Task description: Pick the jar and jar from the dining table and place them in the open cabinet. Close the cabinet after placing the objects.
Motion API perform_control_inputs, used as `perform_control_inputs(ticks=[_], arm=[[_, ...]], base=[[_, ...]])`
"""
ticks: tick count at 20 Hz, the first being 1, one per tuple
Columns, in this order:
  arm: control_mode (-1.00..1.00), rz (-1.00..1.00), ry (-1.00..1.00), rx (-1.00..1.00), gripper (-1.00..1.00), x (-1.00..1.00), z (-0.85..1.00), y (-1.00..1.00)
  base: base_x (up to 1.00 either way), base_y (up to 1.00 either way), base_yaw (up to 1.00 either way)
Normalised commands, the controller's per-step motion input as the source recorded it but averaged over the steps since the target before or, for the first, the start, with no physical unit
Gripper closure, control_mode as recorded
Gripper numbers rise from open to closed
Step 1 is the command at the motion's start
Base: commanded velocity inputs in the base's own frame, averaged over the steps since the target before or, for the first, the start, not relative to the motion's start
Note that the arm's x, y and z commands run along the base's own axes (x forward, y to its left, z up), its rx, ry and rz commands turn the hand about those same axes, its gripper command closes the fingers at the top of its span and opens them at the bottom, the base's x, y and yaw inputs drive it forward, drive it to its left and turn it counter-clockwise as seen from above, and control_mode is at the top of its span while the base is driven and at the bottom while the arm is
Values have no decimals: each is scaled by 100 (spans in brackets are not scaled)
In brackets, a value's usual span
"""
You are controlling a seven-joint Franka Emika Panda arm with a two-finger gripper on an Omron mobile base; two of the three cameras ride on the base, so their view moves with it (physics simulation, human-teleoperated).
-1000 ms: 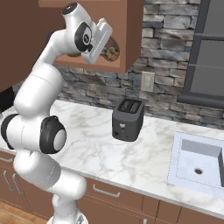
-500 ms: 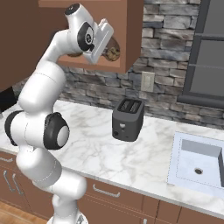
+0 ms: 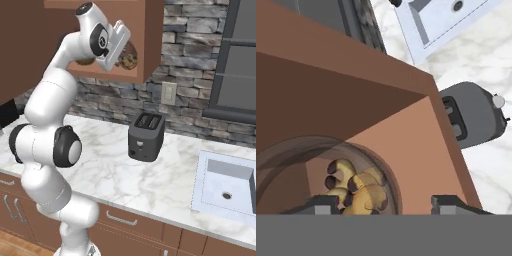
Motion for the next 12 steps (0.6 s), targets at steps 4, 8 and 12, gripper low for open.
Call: perform_control_inputs(ticks=[4,8,12], arm=[[-100,0,-7,0,-100,0,0,-2],[-100,0,-10,1,-100,0,0,0],[-100,0,-16,2,-100,0,0,0]], base=[[0,0,0],[0,0,0],[0,0,0]])
